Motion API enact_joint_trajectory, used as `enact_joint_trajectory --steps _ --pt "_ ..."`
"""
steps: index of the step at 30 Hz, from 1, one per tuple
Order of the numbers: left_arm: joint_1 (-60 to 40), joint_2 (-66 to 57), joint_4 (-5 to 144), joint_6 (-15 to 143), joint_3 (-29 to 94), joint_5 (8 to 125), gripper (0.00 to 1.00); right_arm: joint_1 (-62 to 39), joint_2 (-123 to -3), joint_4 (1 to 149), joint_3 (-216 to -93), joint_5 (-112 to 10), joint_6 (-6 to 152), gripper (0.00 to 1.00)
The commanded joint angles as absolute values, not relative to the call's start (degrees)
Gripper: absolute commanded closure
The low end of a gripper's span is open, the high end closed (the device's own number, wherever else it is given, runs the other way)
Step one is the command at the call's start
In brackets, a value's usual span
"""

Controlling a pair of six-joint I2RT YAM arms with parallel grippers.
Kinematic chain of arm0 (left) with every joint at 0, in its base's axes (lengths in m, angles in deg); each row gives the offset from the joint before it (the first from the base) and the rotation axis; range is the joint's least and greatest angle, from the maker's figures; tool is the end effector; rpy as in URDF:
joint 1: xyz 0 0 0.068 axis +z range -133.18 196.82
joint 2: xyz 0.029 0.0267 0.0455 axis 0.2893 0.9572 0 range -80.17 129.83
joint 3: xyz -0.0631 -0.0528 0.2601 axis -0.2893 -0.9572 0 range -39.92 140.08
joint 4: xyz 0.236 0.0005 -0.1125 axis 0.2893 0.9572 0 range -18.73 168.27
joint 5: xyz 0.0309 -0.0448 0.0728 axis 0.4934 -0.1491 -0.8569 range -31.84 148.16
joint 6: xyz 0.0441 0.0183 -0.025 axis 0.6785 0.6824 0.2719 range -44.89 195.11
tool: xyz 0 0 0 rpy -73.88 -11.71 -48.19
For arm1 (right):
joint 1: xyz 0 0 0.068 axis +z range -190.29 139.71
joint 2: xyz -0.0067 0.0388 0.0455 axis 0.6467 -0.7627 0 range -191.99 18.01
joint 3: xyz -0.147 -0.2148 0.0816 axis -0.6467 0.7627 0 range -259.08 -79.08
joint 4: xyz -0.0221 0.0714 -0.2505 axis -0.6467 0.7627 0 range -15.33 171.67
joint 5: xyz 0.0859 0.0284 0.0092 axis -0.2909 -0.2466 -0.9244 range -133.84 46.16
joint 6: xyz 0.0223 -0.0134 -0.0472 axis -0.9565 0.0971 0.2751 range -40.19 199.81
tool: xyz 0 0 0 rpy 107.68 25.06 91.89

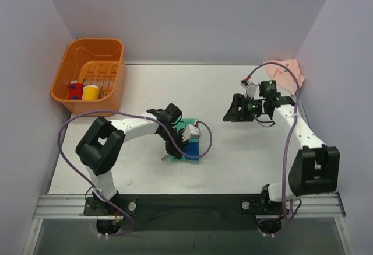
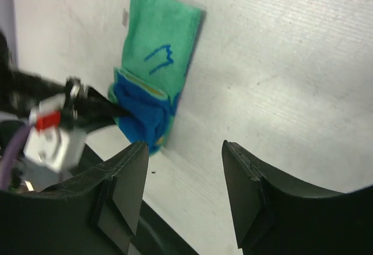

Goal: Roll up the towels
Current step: Roll the towel

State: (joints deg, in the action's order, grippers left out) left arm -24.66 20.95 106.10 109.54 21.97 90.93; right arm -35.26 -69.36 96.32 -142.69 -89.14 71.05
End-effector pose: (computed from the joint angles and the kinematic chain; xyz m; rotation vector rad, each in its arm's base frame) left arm 0.2324 -0.2311 0.1641 1.8022 2.1241 -0.8408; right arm 0.3223 0.0539 0.2629 -0.3132 2.2725 1.0480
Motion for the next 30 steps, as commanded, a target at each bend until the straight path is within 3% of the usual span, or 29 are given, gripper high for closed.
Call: enact_joint_trajectory --steps 1,6,13,17,19,30 --pt "-21.2 26.5 114.1 107.9 27.7 100.0 0.9 -33.6 -60.6 99.4 -136.8 -85.9 83.2 0.46" --pt "-18.4 36.8 120.4 108.4 35.0 102.6 0.91 -30.5 -47.8 102.9 -132.0 -84.0 93.2 0.47" --pt "-15.0 45.6 128.9 113.5 42.2 105.3 0.86 -10.1 -41.6 103.9 -129.4 -77.3 101.9 0.49" --pt "-13.4 49.0 133.0 115.9 45.9 106.2 0.82 1.4 -46.0 98.0 -129.1 -67.9 107.2 0.43" --pt "-13.1 50.7 135.8 117.7 48.5 105.9 0.8 7.6 -55.5 92.7 -132.0 -61.4 111.2 0.42" --pt "-12.3 52.9 136.6 116.7 49.9 104.9 0.74 13.1 -70.9 81.3 -135.9 -61.2 116.5 0.41"
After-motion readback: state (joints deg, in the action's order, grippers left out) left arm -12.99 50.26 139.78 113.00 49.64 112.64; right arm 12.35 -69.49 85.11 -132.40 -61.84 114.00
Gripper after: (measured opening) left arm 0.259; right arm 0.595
